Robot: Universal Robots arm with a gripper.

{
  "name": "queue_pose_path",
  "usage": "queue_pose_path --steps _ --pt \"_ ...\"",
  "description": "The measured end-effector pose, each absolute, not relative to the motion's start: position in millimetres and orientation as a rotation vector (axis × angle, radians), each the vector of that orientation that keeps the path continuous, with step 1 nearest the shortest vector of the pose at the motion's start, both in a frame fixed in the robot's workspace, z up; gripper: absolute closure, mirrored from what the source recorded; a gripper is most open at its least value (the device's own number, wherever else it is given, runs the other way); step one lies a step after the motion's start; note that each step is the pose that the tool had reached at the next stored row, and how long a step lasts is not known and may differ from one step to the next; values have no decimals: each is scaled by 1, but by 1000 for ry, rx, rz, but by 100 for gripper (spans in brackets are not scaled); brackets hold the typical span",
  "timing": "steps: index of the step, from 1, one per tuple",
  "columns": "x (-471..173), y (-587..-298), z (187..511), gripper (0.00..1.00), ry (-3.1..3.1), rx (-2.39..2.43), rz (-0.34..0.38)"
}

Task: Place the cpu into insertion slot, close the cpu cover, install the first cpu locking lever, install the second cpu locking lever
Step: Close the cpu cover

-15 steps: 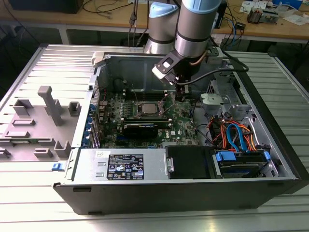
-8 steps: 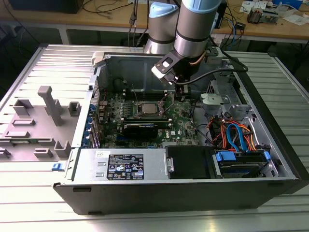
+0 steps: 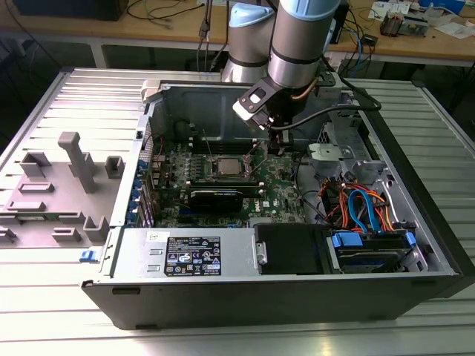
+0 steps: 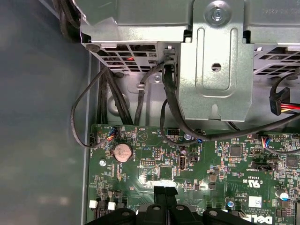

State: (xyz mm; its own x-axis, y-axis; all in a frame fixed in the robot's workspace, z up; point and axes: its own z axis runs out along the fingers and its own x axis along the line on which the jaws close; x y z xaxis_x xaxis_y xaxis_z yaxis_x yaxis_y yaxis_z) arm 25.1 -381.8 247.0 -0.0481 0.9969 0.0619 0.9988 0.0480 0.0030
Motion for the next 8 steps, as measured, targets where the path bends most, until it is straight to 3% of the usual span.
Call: queue_pose_path --steps 8 --pt "20 -382 247 89 -2242 -2137 -69"
